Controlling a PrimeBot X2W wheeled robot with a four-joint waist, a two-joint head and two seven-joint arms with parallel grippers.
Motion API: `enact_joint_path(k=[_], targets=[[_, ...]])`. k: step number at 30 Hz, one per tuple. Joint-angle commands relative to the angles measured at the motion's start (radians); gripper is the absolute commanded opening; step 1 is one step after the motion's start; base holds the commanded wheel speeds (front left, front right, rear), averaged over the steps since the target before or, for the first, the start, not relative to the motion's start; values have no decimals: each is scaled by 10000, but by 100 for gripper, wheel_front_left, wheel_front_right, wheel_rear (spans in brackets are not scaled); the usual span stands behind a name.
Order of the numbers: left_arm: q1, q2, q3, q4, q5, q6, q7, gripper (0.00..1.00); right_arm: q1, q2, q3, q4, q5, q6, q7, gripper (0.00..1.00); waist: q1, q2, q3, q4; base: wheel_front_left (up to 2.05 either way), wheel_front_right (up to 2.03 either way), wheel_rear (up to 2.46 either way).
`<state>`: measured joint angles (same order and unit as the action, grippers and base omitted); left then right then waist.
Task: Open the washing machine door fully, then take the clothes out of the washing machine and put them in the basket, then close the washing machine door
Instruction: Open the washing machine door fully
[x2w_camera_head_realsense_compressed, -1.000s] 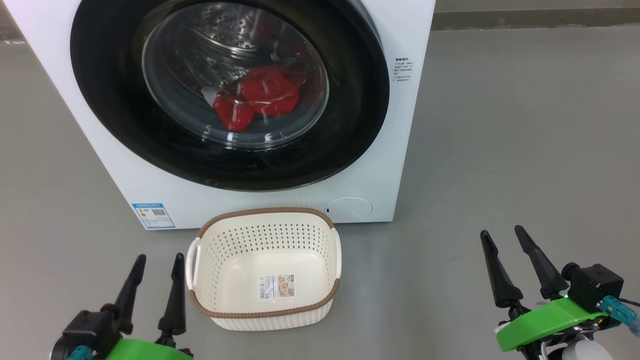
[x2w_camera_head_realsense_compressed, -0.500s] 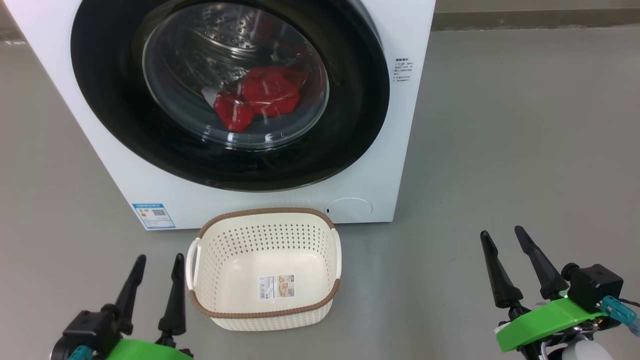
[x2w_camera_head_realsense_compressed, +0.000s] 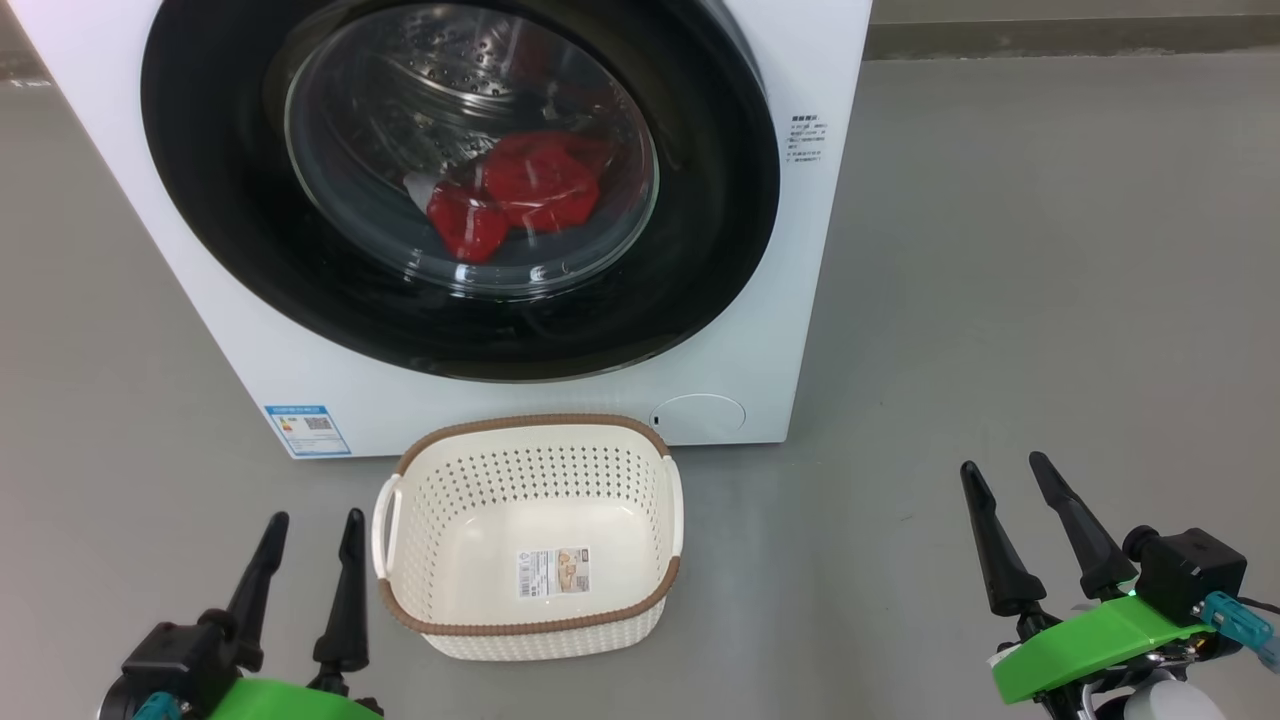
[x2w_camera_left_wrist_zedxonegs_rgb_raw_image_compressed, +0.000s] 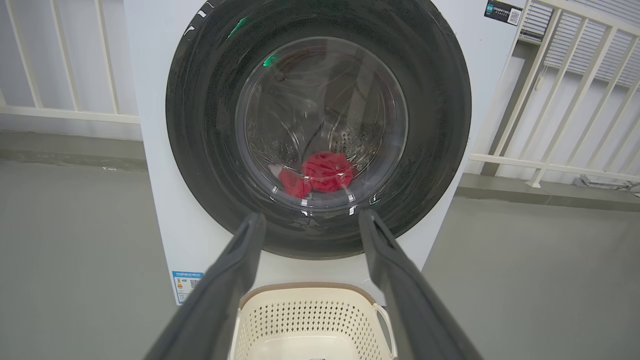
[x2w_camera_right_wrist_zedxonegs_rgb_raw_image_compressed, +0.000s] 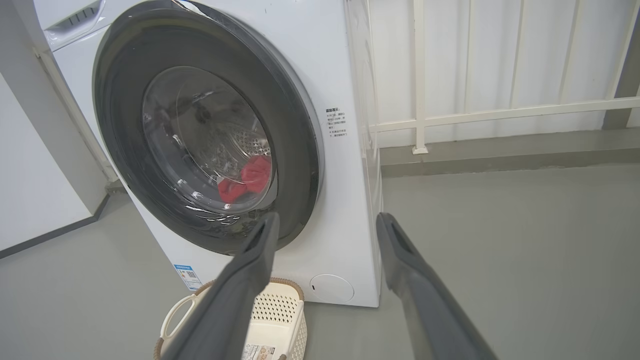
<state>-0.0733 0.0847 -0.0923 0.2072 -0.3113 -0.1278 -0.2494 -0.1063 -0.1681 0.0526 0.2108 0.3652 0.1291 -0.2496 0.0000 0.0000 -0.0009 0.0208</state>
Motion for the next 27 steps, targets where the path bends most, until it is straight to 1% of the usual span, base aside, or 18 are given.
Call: enact_joint_path(k=[1,15,20,27], targets=[[-518,175,364,-203,38,-29,-124,100,-391,-85,203,-218,63,16,-122,100,0,0,4,2,0,0,0],[-475,71,367,-242,85,-29,-124,100,-375,-60,151,-245,69,16,-122,100,0,0,78,62,0,0,0],[-480,160,115,-285,-145,-29,-124,100,-374,-55,103,-238,72,16,-122,100,0,0,98,108,0,0,0],[-493,179,167,-286,-132,-29,-124,100,-446,-55,35,-228,90,16,-122,100,0,0,223,194,0,0,0]])
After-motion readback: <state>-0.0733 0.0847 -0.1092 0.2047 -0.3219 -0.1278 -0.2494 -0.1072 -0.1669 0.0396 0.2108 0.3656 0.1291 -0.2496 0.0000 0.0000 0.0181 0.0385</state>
